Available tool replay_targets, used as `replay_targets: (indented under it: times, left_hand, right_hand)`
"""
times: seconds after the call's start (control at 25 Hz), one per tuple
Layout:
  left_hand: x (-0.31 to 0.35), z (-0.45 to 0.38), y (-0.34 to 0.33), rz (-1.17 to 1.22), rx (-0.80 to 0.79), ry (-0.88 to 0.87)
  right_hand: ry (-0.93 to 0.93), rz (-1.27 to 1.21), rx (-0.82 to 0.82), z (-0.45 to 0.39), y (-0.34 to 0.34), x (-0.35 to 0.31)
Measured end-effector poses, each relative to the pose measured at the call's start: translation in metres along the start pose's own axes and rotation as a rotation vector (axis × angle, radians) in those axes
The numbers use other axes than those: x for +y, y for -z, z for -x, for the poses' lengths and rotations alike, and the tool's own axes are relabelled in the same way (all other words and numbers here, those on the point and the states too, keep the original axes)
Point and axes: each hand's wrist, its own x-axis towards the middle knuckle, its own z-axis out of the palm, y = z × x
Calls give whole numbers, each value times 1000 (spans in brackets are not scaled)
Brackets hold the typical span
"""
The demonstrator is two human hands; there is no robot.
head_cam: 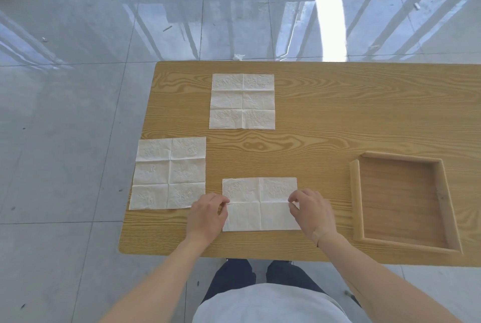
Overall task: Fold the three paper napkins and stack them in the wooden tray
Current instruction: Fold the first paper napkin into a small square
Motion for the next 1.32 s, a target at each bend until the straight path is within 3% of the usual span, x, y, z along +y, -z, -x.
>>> replay_targets:
  times: [0.4,0.68,1.32]
  left_hand:
    - [-14,-5,6,-158,-102,-182]
    - [-10,-10,5,-248,-168,-220]
    - [12,-10,-6,-218,-75,-185]
  right_hand:
    - [67,149,5,12,-2,2]
    - [101,182,-36,4,1,9]
    - [189,105,-11,-7,-5,12]
